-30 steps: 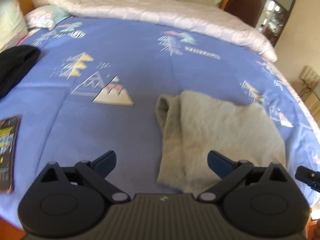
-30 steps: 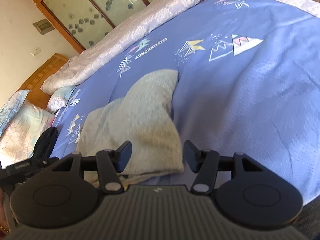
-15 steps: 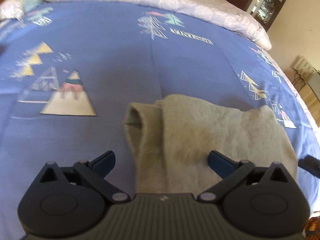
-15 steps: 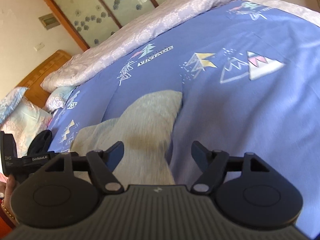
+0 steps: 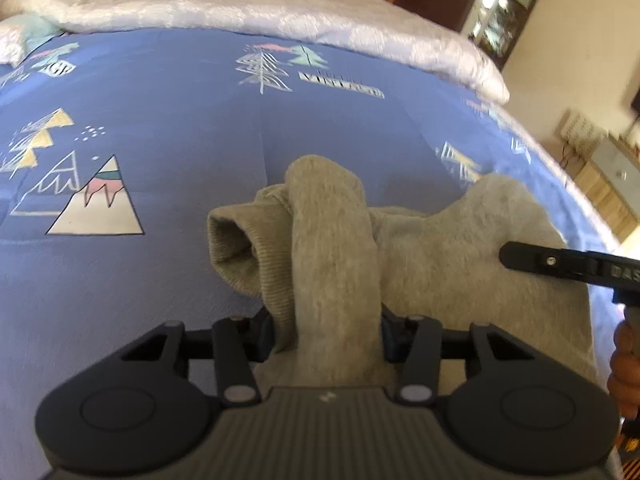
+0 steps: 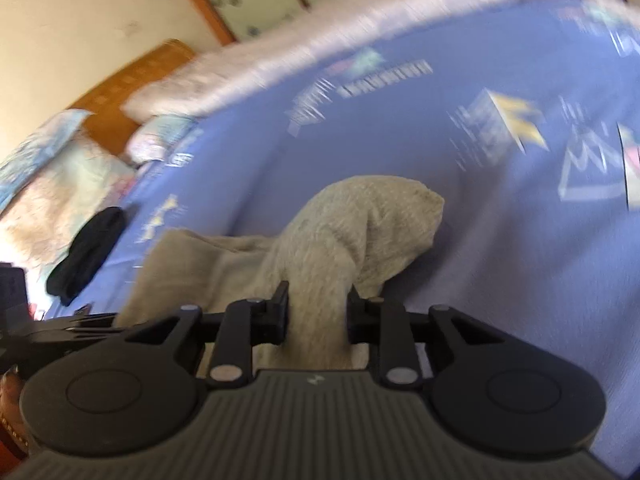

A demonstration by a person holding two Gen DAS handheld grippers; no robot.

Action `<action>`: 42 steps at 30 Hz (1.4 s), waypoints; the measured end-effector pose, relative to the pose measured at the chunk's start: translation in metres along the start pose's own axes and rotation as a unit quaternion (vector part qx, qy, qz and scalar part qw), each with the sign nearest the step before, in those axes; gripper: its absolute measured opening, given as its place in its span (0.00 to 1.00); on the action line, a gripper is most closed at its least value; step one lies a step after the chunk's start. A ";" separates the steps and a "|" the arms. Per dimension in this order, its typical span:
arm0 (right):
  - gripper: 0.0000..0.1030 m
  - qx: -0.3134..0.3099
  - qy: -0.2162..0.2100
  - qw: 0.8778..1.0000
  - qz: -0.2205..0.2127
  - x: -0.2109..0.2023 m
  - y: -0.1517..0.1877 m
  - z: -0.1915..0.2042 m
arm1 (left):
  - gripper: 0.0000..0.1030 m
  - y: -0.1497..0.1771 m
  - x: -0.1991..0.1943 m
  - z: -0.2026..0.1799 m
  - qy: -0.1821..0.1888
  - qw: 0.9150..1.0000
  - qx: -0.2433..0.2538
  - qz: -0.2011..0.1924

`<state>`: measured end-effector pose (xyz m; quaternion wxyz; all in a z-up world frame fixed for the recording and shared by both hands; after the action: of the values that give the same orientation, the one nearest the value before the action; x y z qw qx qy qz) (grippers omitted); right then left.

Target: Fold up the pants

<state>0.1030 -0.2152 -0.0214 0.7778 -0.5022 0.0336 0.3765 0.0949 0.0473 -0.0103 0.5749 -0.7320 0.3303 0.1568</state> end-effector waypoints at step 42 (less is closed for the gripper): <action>0.90 0.014 0.156 0.984 -0.080 -0.022 -0.028 0.017 | 0.97 -0.076 -0.039 -0.047 -0.175 0.982 0.062 -0.040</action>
<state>0.0997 -0.2194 0.0177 0.7976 -0.5446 0.1198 0.2300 0.1096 0.0241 0.0837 0.6740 -0.6685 0.2046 0.2387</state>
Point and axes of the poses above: each gripper's, at about its wrist camera, not at the fingertips, and x roughly the way its jaws point, z to its left, y to its underside, the point moved 4 cm from there along x, roughly the way its jaws point, and after that the axes turned 9 degrees about -z, right-handed, at the moved point
